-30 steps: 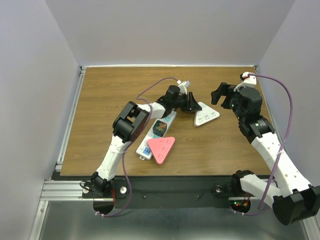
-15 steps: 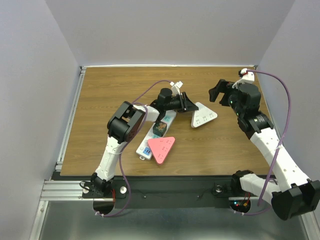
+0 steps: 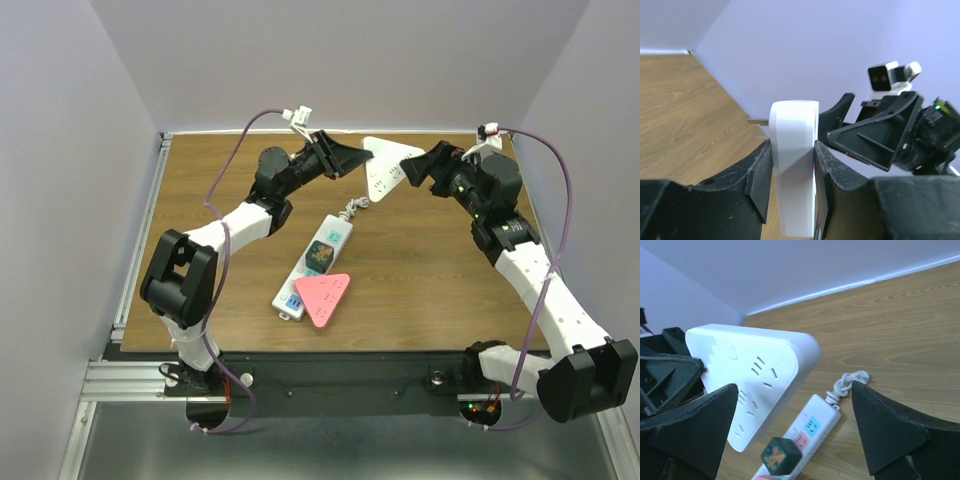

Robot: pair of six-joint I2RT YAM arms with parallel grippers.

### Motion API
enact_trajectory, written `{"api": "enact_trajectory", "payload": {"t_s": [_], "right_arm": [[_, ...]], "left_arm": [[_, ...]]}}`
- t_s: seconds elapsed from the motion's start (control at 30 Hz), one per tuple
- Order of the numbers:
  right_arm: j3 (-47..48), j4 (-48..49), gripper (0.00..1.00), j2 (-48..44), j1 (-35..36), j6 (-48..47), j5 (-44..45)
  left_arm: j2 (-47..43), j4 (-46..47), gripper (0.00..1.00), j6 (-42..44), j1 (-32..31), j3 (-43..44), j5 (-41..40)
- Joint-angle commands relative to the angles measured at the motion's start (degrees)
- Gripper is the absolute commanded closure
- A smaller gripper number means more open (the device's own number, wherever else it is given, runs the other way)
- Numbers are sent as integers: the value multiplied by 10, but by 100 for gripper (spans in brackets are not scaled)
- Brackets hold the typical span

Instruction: Insert the plug

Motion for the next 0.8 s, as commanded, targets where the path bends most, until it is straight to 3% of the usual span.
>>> {"api": "enact_trajectory", "payload": {"t_s": [0.0, 0.13, 0.33, 0.77], "right_arm": [[-35, 132, 0, -33, -8, 82, -62], [-78, 251, 0, -43, -10, 127, -120], [-103, 348, 0, -27, -10, 145, -200], [-133, 363, 0, -24, -10, 138, -183]], "left_arm": [[-56, 32, 100, -6, 0, -32, -58], [-87, 30, 100, -20, 0, -52, -81], [-116, 54, 100, -49, -4, -72, -99], [-147, 63, 100, -58, -27, -83, -115]]}}
